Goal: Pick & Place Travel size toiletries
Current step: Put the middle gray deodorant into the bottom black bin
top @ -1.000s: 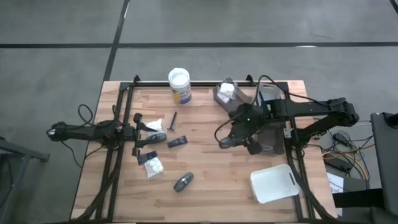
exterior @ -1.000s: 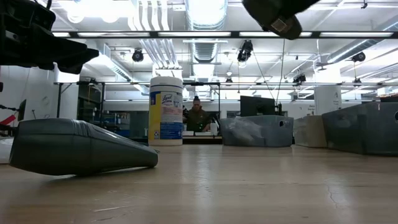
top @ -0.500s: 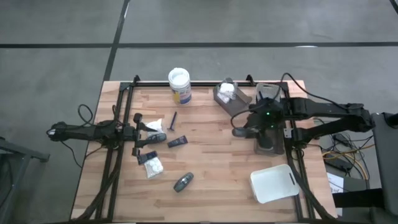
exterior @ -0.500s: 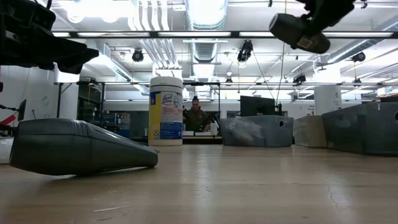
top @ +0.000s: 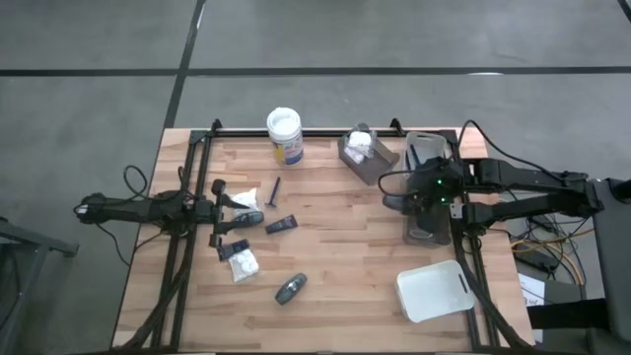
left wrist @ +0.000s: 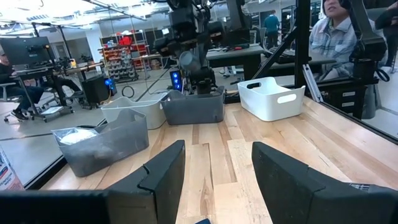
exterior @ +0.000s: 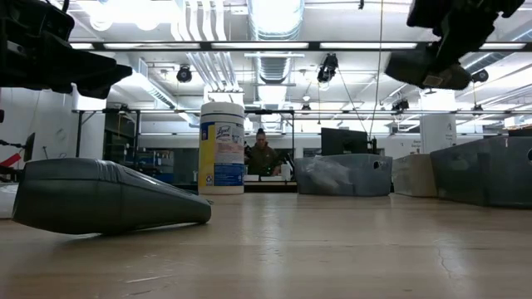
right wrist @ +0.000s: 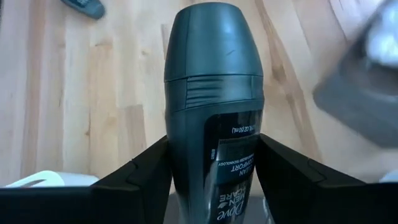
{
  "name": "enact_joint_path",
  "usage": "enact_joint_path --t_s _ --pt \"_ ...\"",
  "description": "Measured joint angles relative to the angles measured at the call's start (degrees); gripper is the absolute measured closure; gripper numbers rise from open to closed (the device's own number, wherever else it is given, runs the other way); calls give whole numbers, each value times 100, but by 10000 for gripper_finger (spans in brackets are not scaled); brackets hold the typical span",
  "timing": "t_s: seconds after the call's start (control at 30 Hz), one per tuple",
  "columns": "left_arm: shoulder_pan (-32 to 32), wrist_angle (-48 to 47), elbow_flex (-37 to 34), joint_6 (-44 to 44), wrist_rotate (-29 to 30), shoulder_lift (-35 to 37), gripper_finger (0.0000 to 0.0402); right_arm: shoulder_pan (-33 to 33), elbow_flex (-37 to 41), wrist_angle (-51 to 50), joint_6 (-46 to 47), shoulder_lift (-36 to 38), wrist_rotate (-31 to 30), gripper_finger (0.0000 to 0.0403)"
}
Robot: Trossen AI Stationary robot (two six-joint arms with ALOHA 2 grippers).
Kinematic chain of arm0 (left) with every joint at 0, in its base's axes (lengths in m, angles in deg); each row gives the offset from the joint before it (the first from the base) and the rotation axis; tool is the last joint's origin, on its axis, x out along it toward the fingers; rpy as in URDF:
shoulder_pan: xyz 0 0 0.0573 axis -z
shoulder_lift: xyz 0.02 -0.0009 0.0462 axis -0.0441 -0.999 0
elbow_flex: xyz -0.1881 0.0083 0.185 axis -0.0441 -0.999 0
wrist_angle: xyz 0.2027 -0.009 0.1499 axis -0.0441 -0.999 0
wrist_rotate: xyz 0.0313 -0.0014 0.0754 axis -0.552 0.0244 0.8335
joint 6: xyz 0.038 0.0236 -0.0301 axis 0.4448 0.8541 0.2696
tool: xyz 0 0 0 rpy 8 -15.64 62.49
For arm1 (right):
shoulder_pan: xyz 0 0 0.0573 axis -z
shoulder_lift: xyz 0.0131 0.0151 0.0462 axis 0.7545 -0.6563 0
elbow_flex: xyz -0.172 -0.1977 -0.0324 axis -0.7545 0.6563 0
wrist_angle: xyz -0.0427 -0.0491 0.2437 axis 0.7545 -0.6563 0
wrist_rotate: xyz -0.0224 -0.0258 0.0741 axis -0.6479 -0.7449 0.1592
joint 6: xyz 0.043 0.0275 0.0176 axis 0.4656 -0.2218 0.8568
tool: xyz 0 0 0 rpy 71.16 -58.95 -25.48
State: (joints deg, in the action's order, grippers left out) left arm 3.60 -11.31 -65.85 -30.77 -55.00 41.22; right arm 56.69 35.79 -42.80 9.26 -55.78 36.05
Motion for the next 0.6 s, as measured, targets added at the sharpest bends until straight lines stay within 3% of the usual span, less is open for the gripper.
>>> enact_joint_path --t_s 0.37,0.6 --pt "0 0 0 0 -4 0 209 -2 263 -658 1109 182 -75 201" --pt "0 0 0 0 -2 0 209 -4 266 -1098 2022 295 -595 200"
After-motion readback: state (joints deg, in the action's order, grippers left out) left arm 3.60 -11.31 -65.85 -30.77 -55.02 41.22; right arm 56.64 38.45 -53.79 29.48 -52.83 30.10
